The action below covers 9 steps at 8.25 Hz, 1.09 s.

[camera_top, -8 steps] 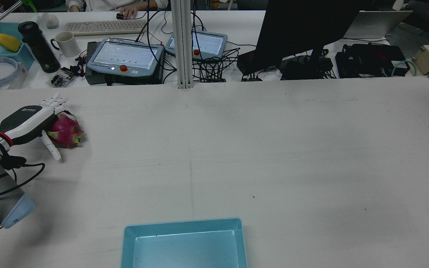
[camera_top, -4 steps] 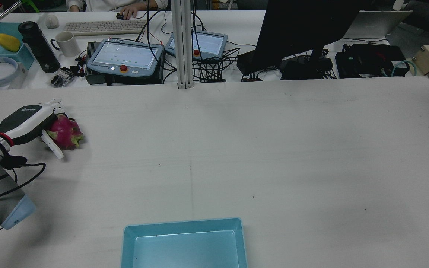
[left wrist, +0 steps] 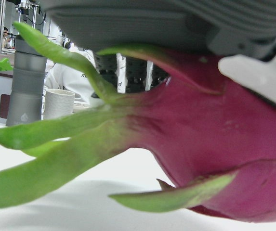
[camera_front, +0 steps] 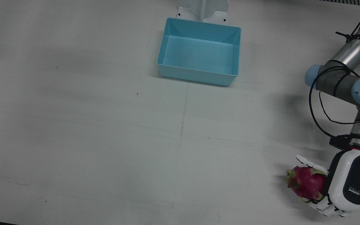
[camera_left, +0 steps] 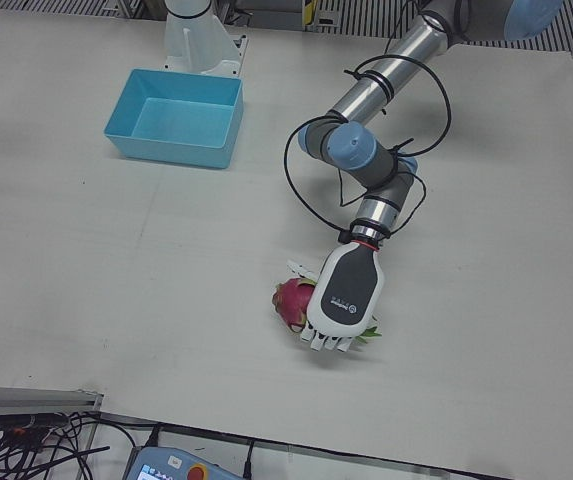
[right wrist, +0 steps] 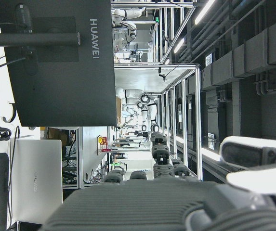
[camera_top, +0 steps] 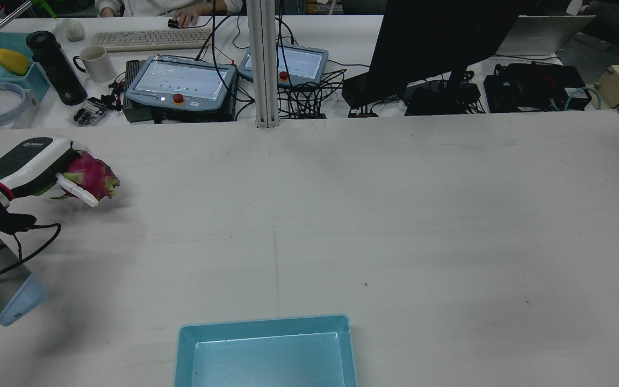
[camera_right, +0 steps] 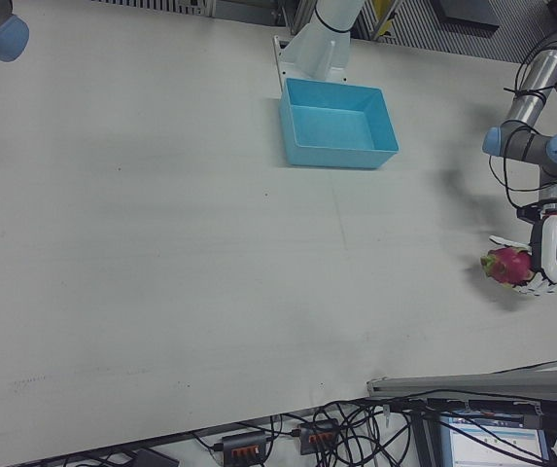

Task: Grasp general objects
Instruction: 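Close the left hand's fingers around the pink dragon fruit, then lift the dragon fruit off the table with the left hand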

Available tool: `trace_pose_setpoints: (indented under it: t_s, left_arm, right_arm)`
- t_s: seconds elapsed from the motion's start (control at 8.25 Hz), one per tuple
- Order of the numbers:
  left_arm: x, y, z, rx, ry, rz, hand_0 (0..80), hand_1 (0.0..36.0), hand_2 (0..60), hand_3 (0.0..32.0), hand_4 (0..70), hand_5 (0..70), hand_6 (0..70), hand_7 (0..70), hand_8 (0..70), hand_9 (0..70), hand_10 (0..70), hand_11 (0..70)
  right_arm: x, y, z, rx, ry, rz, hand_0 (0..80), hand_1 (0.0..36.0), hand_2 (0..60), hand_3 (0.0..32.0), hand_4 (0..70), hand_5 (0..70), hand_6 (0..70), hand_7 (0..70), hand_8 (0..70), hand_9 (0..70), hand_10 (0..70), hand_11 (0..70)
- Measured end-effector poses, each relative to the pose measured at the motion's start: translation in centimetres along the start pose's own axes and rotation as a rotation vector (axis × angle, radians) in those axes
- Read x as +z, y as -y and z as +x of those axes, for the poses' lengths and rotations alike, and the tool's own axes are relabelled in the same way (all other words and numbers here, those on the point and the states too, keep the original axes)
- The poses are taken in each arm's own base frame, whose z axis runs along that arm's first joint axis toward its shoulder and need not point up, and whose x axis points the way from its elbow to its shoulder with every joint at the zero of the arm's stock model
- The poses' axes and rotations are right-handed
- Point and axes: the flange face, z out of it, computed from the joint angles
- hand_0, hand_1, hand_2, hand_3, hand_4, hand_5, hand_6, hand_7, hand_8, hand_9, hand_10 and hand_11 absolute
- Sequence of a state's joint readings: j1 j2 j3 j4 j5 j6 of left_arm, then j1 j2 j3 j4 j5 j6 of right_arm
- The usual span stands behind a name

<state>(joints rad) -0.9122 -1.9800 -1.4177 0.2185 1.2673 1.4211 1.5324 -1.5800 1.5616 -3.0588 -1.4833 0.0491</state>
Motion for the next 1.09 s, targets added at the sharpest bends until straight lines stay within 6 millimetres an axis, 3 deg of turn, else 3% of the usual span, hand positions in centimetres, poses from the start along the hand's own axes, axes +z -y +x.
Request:
trace_pose_setpoints:
  t_s: [0.24, 0.48, 0.61, 0.73, 0.85, 1.09]
  left_arm:
    - [-0.7, 1.7, 5.4, -0.070, -0.064, 0.017, 38.4, 22.6, 60.0, 0.0, 30.2, 70.0, 51.8, 70.0, 52.1, 70.0, 60.9, 70.0]
    - [-2.0, 3.5, 10.7, -0.182, -0.160, 0.004, 41.3, 26.0, 60.0, 0.0, 34.5, 70.0, 60.4, 70.0, 57.9, 70.0, 64.9, 70.0]
    - [-2.5, 4.8, 11.5, -0.278, -0.220, -0.019, 41.0, 26.6, 60.0, 0.0, 37.0, 70.0, 66.1, 70.0, 61.7, 70.0, 67.2, 70.0]
    - [-3.2, 5.9, 11.1, -0.396, -0.285, -0.050, 40.6, 27.5, 60.0, 0.0, 39.6, 70.0, 70.0, 70.0, 66.9, 70.0, 70.0, 70.0]
    - [-3.8, 6.5, 10.7, -0.500, -0.345, -0.086, 43.6, 28.6, 60.0, 0.0, 44.7, 70.0, 70.0, 70.0, 70.0, 70.0, 70.0, 70.0]
    - [-4.8, 5.6, 10.9, -0.595, -0.411, -0.215, 45.7, 28.9, 60.0, 0.0, 48.0, 70.0, 70.0, 70.0, 70.0, 70.0, 70.0, 70.0]
  right_arm:
    - [0.0, 0.0, 0.0, 0.000, 0.000, 0.000, 0.0, 0.0, 0.0, 0.0, 0.0, 0.0, 0.0, 0.0, 0.0, 0.0, 0.0, 0.0]
    - [0.0, 0.0, 0.0, 0.000, 0.000, 0.000, 0.0, 0.0, 0.0, 0.0, 0.0, 0.0, 0.0, 0.0, 0.0, 0.0, 0.0, 0.0]
    - [0.0, 0.0, 0.0, 0.000, 0.000, 0.000, 0.0, 0.0, 0.0, 0.0, 0.0, 0.0, 0.0, 0.0, 0.0, 0.0, 0.0, 0.0]
    - [0.0, 0.0, 0.0, 0.000, 0.000, 0.000, 0.0, 0.0, 0.0, 0.0, 0.0, 0.0, 0.0, 0.0, 0.0, 0.0, 0.0, 0.0]
    - [0.0, 0.0, 0.0, 0.000, 0.000, 0.000, 0.0, 0.0, 0.0, 0.0, 0.0, 0.0, 0.0, 0.0, 0.0, 0.0, 0.0, 0.0]
    - [0.0, 0.0, 0.0, 0.000, 0.000, 0.000, 0.0, 0.0, 0.0, 0.0, 0.0, 0.0, 0.0, 0.0, 0.0, 0.0, 0.0, 0.0]
